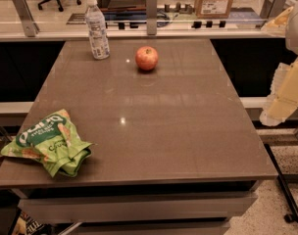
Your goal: Pick green rice chip bag
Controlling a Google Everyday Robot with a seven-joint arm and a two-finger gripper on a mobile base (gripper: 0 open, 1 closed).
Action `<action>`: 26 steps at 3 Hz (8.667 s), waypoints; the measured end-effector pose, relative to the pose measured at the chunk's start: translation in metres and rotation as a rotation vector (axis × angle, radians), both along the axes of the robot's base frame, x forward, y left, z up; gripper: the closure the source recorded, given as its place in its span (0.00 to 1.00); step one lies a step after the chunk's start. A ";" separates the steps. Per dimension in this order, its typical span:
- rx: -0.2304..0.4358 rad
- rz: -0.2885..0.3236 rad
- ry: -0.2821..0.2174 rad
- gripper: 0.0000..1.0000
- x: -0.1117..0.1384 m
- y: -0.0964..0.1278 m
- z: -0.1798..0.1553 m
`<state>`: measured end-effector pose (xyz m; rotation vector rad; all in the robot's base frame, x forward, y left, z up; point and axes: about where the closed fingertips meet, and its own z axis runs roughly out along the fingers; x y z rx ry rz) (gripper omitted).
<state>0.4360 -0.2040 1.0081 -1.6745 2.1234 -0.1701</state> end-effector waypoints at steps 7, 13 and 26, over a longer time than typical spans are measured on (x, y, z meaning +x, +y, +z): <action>0.603 0.285 -0.111 0.00 0.002 0.202 -0.085; 0.895 0.546 0.013 0.17 -0.035 0.363 -0.159; 1.064 0.881 -0.227 1.00 -0.004 0.345 0.037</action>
Offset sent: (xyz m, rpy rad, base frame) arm 0.0209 0.0620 -0.0548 0.5045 -0.0787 0.1260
